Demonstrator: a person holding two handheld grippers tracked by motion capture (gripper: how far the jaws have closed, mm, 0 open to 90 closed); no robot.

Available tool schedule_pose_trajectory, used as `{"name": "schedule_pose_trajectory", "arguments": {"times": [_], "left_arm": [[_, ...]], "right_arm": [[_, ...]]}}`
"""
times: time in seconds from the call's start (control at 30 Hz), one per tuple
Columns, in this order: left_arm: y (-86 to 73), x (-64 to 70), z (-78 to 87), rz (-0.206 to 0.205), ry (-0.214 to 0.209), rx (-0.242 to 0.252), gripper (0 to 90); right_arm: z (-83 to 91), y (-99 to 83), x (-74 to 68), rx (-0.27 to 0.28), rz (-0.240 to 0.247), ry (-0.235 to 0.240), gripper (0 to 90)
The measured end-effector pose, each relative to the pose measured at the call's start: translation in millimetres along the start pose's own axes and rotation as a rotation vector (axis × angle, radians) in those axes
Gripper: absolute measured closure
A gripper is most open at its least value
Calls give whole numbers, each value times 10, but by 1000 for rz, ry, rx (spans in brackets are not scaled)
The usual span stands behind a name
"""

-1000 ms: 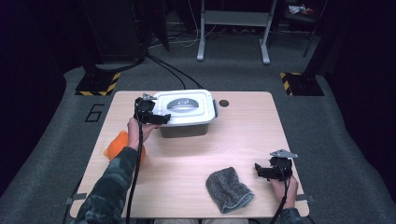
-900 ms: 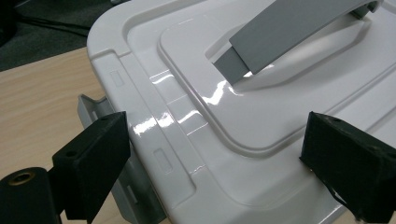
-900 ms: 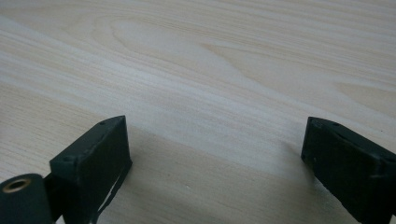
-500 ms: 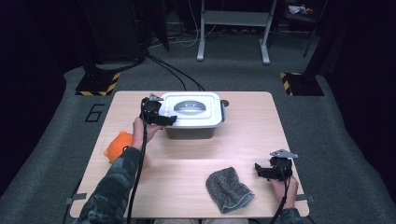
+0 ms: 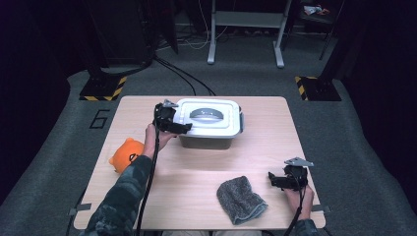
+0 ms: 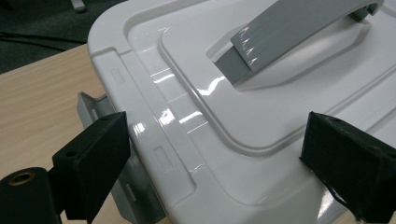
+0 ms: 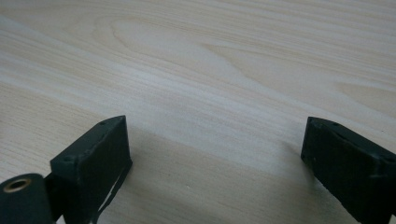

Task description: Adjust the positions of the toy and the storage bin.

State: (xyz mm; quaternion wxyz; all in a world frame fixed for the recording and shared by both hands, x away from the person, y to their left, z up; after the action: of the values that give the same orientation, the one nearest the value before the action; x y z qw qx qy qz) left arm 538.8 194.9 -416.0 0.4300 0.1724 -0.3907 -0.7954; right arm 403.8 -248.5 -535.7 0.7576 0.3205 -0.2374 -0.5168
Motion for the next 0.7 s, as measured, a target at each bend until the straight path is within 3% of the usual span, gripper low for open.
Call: {"name": "schedule_pose_trajectory", "arguments": {"times": [0.27, 0.57, 0.7], "left_arm": [[17, -2, -10, -9, 12, 12, 85], [27, -9, -30, -15, -7, 8, 85], [38, 58, -62, -8, -25, 19, 86]], "right_arm": [[0, 0, 1, 0, -2, 0, 70], [-1, 0, 1, 0, 0, 1, 70], [0, 0, 0, 0, 0, 1, 70]]}}
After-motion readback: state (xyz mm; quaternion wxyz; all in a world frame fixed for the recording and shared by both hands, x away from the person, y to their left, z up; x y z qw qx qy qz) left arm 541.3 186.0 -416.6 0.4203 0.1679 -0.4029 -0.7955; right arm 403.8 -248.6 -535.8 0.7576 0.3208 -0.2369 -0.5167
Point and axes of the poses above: each handheld gripper's, and its own axes: z roughly backward along the jaws, y roughly out of its top, x roughly to its right, the point moved 1 cm from there along -z, roughly forward along the jaws, and after that the axes turned 2 degrees about z, right-handed, at the moved point
